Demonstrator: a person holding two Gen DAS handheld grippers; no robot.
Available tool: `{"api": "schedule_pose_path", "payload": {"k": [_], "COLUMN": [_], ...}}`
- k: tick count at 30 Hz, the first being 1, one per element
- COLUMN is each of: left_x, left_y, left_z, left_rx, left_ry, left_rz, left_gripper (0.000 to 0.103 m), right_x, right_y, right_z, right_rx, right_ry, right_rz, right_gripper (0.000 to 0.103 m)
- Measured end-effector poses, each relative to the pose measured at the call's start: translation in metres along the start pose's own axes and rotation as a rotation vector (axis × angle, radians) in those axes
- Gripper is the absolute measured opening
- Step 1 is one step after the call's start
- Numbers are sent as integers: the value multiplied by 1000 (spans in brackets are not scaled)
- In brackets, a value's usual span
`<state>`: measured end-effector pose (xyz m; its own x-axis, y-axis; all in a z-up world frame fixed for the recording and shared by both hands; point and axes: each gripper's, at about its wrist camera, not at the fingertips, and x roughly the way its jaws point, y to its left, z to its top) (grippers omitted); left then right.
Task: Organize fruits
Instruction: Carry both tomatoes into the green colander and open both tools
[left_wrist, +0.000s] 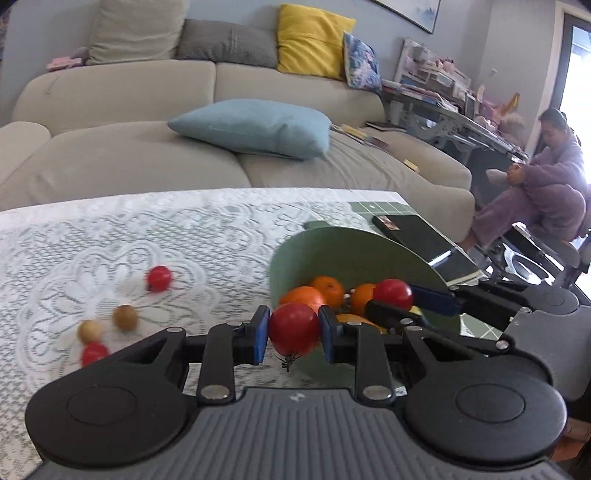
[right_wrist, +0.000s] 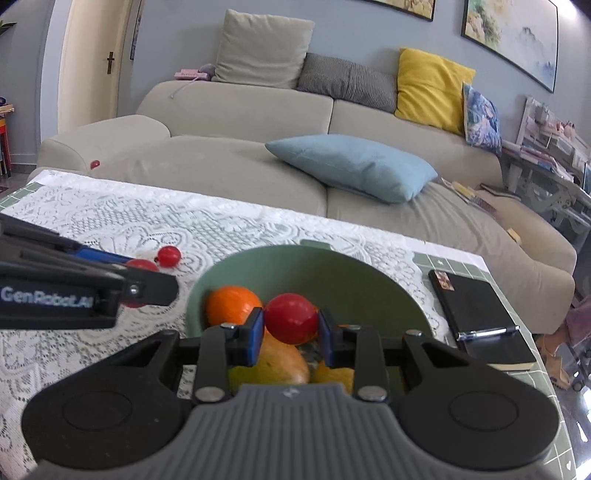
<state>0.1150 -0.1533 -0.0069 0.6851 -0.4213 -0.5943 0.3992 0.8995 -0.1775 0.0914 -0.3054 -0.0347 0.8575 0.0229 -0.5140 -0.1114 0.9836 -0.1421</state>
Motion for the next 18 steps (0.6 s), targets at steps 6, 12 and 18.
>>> {"api": "schedule_pose_path", "payload": {"k": [6, 12, 18], "left_x": [20, 29, 36], "left_y": [-9, -6, -6], "left_z": [1, 2, 10], "left_rx": [3, 0, 11], "left_ry": [32, 25, 14], "left_rz": [8, 28, 36], "left_gripper": [31, 34, 34], "right_x": [10, 22, 32], "right_y": [-5, -8, -8], "right_z": [3, 2, -1], "right_rx": [-48, -41, -32], "right_ry": [25, 54, 79], "right_rz": [4, 36, 54], "right_gripper": [28, 28, 28]}}
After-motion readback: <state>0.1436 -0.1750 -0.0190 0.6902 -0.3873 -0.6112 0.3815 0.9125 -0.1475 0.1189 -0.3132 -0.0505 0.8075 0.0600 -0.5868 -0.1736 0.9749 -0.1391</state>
